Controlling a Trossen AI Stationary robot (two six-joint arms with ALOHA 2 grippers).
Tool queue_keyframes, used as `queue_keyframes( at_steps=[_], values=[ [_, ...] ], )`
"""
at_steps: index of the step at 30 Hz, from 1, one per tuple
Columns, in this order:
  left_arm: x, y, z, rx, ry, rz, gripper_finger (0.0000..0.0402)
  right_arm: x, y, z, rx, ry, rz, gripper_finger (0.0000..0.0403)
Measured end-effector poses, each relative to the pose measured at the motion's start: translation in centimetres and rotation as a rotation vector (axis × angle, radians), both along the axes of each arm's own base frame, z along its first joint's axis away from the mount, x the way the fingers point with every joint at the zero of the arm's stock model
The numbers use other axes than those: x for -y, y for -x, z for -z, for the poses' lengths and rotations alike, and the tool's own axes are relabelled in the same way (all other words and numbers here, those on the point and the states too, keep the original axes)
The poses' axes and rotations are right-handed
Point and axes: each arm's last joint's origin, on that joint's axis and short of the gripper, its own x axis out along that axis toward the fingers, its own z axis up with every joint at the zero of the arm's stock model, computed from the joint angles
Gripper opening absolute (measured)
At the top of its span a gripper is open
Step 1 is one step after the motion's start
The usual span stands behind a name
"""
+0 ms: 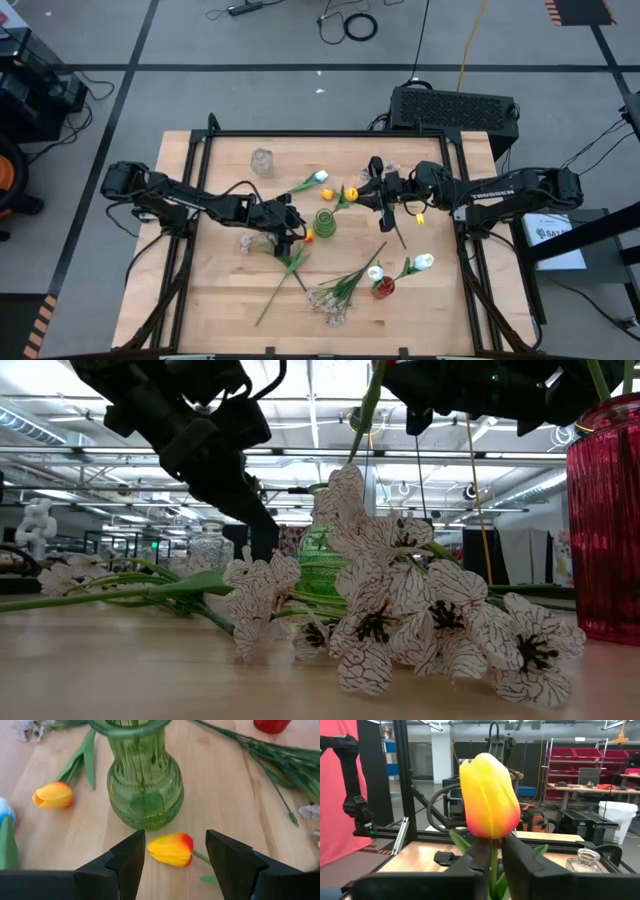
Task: Sort flowers into vase by color
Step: Put the top left yellow tulip into the green vase, then put the bottom yellow tulip into the green vase
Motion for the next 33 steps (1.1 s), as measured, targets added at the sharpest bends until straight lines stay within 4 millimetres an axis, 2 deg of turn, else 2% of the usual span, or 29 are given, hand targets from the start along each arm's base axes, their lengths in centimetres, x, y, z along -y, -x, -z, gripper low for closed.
queue_keyframes(
  at_steps=[6,15,22,28,33],
  values=[
    [0.0,0.3,-0.5,0.005,-0.02,0.015,0.0216,0.0,0.2,-0.3,0.004,0.001,0.0,0.0122],
    [-0.2,2.4,-4.2,0.096,-0.039,-0.025,0.0216,-0.2,1.2,-1.0,-0.02,-0.033,-0.003,0.0211],
    [-0.4,3.8,-6.4,0.165,-0.039,-0.077,0.0216,-0.4,2.5,-2.1,-0.001,-0.048,-0.001,0.0252],
    [-0.4,4.3,-6.4,0.143,-0.041,-0.077,0.0216,-0.5,3.4,-2.8,0.013,-0.04,0.015,0.0277],
    [-0.5,4.3,-6.3,0.134,-0.032,-0.098,0.0216,-0.4,4.6,-3.4,0.008,-0.015,0.101,0.028]
  ],
)
